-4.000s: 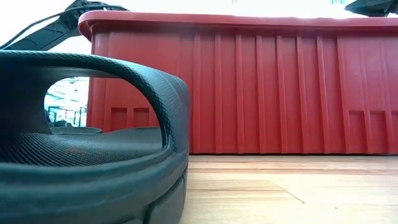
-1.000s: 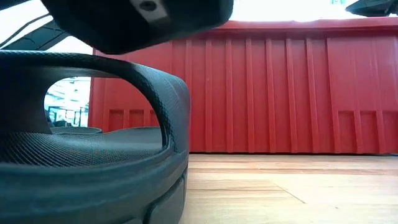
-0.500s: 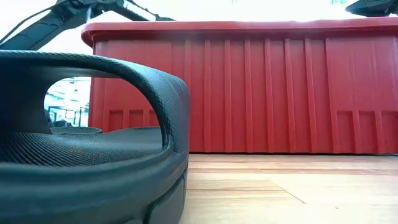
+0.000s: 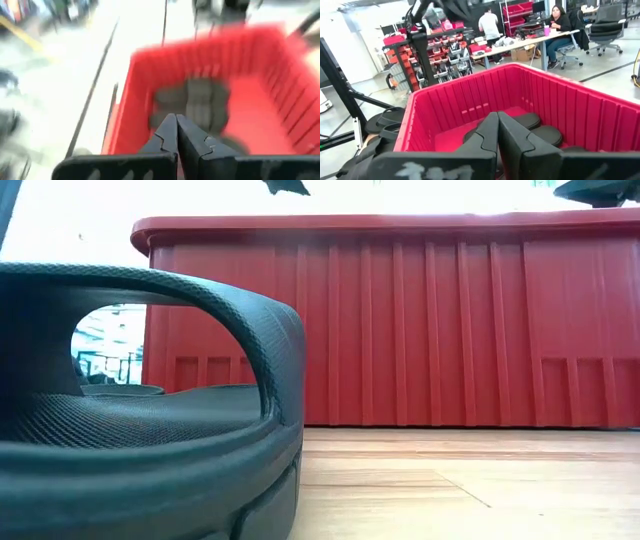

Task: Pick and place slides into bin
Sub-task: Put the black slide into the red bin

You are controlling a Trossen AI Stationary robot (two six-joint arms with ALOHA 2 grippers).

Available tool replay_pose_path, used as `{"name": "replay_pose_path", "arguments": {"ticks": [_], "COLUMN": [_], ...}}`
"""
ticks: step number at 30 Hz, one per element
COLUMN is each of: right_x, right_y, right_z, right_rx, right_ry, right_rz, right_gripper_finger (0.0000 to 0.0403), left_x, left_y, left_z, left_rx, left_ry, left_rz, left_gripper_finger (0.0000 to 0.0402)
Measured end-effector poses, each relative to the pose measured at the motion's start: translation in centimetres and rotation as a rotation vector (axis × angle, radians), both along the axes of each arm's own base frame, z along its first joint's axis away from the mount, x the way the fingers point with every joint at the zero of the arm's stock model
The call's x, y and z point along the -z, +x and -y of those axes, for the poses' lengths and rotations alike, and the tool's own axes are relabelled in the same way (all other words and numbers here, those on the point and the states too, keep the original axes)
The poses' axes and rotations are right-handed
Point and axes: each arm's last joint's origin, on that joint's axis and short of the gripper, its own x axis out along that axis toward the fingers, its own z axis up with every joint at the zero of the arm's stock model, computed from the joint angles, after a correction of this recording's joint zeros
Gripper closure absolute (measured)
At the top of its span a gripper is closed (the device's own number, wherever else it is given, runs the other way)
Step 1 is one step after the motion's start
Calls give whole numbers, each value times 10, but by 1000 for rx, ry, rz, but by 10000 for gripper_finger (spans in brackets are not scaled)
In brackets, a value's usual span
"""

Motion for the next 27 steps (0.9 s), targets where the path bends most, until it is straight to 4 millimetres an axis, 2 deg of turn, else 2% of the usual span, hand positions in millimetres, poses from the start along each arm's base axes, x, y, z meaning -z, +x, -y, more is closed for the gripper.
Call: {"name": "replay_pose_path", "arguments": {"ticks": [3, 6, 9, 11, 15, 19, 23, 27], "right_x": [-1, -3, -4, -5, -6, -6, -6, -6], "right_y": [0, 0, 0, 0, 0, 0, 0, 0], "right_z": [0, 0, -1, -1, -1, -1, -1, 0], "right_rx": [-2, -8, -31, -30, -30, -28, -24, -10], "right_ry": [-12, -25, -50, -48, -45, -46, -46, -44], "right_rz": [10, 18, 26, 32, 43, 42, 42, 46], "right_gripper_finger": [403, 403, 403, 403, 403, 403, 403, 403], "left_x": [-28, -45, -55, -54, -31, 11, 49, 74], "left_y": [-25, -45, -62, -69, -64, -58, -63, -79], "left_z": [19, 34, 48, 56, 60, 61, 61, 64], "left_rx": [46, 88, 140, 192, 241, 346, 439, 497], "left_ry": [-31, -70, -121, -161, -238, -338, -426, -440], "left_rz": [130, 195, 226, 205, 109, 3, -5, 62], "left_gripper_finger": [401, 401, 401, 401, 401, 401, 402, 402]}}
